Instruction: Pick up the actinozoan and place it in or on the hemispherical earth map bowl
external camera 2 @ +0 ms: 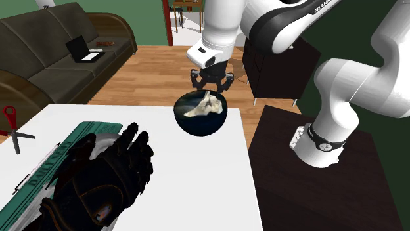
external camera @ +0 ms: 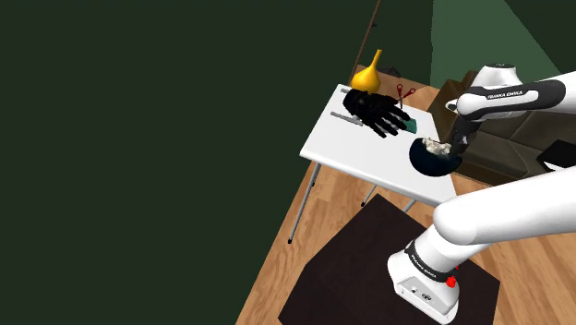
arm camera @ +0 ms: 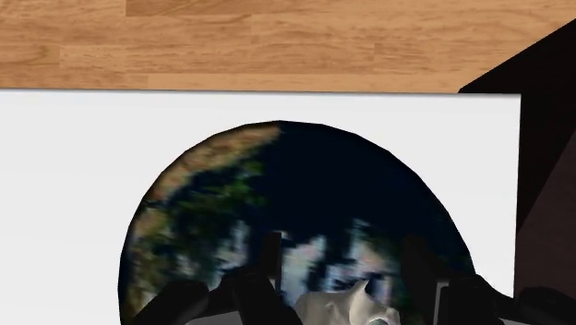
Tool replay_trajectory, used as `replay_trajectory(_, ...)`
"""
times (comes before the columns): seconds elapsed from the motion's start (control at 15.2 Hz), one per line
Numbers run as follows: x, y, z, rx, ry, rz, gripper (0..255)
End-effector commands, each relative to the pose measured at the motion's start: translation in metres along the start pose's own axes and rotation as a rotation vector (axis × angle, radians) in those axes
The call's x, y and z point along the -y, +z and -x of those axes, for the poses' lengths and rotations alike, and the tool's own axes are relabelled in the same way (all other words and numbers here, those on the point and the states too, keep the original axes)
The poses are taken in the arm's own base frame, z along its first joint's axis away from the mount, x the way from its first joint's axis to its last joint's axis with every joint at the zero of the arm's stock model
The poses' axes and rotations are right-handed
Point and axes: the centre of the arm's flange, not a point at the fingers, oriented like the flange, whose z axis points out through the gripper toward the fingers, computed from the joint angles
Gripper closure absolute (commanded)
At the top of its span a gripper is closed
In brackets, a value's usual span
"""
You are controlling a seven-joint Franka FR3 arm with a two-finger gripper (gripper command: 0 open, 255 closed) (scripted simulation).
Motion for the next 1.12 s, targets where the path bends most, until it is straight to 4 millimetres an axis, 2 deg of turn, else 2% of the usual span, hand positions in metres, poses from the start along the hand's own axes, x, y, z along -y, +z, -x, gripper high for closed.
replay_trajectory(0.0,0.000,0.000,0.000,0.000,0.000,0.000,0)
replay_trajectory(0.26,0.000,0.000,0.000,0.000,0.000,0.000,0)
replay_trajectory(0.53,0.000,-0.050,0.000,0.000,0.000,0.000,0)
replay_trajectory(1.06,0.000,-0.050,0.000,0.000,0.000,0.000,0)
